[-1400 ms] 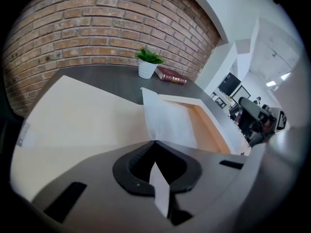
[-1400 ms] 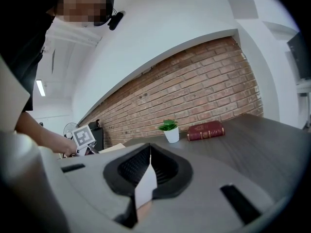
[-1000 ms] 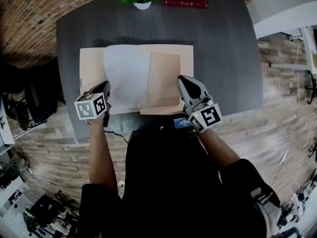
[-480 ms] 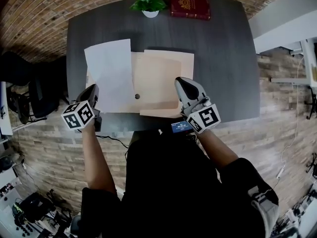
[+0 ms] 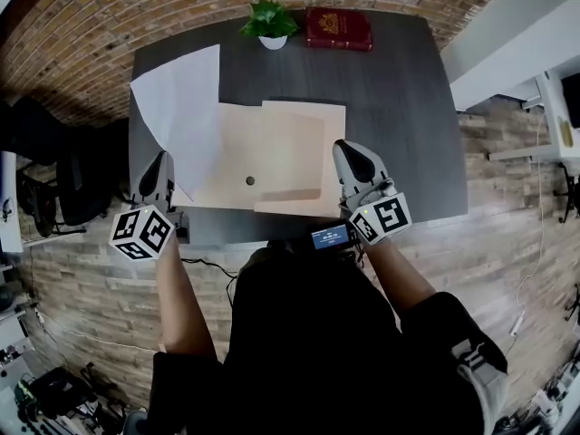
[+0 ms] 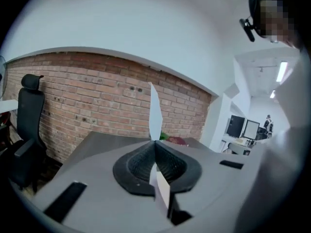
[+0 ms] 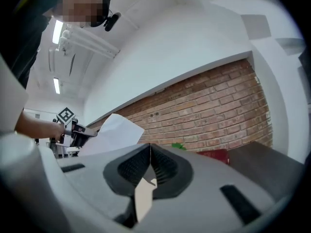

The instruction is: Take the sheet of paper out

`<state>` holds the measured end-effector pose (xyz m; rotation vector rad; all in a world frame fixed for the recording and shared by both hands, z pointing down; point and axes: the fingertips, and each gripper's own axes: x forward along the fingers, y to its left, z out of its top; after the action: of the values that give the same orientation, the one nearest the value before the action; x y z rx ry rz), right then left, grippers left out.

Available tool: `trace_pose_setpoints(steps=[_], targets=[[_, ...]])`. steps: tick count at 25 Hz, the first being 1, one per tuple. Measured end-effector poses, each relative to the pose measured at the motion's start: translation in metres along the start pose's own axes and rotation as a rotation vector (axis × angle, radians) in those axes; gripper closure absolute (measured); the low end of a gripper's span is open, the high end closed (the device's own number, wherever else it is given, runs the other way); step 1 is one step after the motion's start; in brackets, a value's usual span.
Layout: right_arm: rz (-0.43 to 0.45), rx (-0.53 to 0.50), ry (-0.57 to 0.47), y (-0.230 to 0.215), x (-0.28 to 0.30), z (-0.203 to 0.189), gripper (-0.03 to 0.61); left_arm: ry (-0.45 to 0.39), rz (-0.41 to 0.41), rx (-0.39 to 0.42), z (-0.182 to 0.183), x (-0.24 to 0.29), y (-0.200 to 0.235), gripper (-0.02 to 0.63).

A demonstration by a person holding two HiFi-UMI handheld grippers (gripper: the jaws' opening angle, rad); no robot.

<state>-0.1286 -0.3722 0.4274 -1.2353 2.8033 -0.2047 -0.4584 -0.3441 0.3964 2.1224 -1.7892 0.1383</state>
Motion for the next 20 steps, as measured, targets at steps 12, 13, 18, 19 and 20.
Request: trace_pose_setpoints(steps=[12,13,18,19,20], targets=[[-0.075,-0.093,-0.057,0.067,-0.079,0.037,0.571,-0.369,-0.105,-0.030,0.015,-0.102,-0.055,0.620],[-0.070,-0.102,-0.060,0.077,-0.088,0.038,0.571,-0.377,-0.114,-0.032,0.010,-0.112,-0.060,0.619],[-0.085,-0.103,-0.052,0.121,-0.137,0.025,0.571,-0.383,-0.143,-0.036,-0.025,-0.169,-0.080,0.620],[-0.087,-0.102,-0.048,0.130,-0.148,0.020,0.571,-0.379,-0.150,-0.035,-0.033,-0.180,-0.083,0.620],[-0.088,-0.101,-0.042,0.140,-0.160,0.015,0.571,-0.373,-0.157,-0.036,-0.041,-0.191,-0.085,0.620]])
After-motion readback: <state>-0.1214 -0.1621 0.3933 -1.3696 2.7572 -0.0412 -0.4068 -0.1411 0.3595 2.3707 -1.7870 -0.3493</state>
